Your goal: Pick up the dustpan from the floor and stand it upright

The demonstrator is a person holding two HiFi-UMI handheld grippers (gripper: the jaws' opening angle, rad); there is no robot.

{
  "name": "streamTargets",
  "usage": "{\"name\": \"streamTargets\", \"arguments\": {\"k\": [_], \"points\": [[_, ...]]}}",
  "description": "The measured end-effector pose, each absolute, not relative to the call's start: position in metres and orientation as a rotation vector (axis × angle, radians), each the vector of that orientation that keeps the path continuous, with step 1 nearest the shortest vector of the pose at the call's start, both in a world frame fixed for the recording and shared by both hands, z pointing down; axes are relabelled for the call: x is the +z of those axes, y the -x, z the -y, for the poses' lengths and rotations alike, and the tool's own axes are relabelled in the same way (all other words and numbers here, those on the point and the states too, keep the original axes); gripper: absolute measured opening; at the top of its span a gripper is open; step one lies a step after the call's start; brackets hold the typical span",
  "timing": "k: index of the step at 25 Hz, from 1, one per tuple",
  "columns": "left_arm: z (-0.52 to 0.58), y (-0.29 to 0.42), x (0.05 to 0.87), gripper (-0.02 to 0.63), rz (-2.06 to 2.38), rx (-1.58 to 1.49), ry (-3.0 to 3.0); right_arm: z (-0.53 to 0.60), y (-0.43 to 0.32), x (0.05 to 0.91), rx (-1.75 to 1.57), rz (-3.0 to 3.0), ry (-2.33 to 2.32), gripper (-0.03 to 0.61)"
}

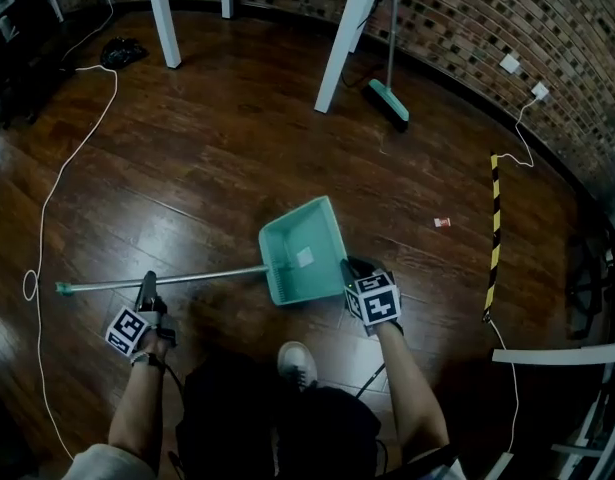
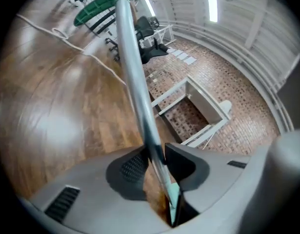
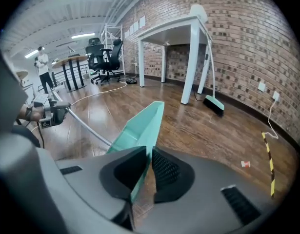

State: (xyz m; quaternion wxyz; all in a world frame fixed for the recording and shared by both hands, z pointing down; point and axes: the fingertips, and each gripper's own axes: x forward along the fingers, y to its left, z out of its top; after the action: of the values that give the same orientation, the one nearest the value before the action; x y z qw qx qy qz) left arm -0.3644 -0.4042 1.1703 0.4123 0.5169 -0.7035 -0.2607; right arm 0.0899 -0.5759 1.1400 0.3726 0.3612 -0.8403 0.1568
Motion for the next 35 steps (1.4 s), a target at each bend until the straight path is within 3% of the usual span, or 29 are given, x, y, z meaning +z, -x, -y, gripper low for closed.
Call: {"name": "streamTargets", "arguments": {"k": [10,15,16,20,35], "points": [[0.495,0.357,1.019,0.084,1.879,-0.446,-1.827,0.556,-0.085,1.201,0.445,2.039,-1.067,0.058],[0.526,0.308,0.978,0.117,1.952,-0.217,-2.068,0.551,-0.096,1.214,0.314,1.886,-1.126,0.056],[0.53,0.297,0.972,0.117,1.96,-0.184,-2.106,0.551,-0.099,1.213,0.297,1.876,-1.14,0.022],[0.544,0.252,0.954,0.118,1.948,-0.099,-2.245,0.544,-0.117,1.208,0.313,1.849,-1.21,0.014],[0.57,0.116,0.927,0.091,1.75,0.094,-2.573,0.565,-0.15,1.063,0.208,2.097,-1.582,-0.012]]}}
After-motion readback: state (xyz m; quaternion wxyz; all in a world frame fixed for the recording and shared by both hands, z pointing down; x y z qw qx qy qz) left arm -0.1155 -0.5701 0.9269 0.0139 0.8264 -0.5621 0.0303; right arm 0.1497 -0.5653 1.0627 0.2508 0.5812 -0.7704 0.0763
